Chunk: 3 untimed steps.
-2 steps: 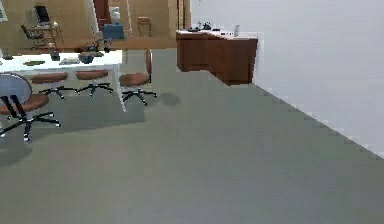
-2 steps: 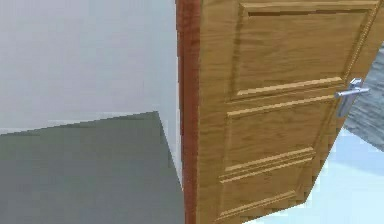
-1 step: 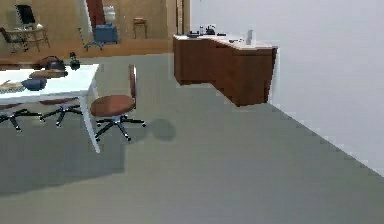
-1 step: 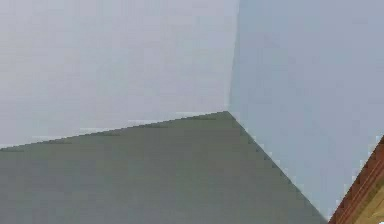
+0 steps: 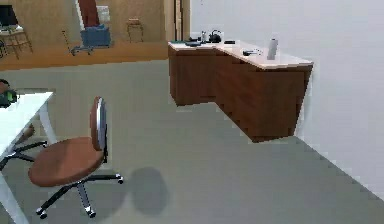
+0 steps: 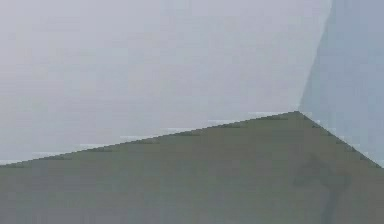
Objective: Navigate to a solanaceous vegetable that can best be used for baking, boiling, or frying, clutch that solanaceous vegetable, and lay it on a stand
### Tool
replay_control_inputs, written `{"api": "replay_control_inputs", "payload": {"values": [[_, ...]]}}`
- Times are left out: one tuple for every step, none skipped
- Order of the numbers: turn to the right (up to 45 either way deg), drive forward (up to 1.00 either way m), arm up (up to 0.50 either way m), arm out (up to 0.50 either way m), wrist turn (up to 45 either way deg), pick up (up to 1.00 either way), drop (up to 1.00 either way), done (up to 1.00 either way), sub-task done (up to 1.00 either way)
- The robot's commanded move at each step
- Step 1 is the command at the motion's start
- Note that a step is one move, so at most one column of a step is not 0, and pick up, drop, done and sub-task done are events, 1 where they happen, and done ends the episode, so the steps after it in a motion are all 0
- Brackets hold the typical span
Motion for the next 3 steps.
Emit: {"api": "replay_control_inputs", "payload": {"values": [[0.0,1.0,0.0,0.0,0.0,0.0,0.0,0.0,0.0],[6.0,0.0,0.0,0.0,0.0,0.0,0.0,0.0,0.0],[0.0,0.2,0.0,0.0,0.0,0.0,0.0,0.0,0.0]]}}
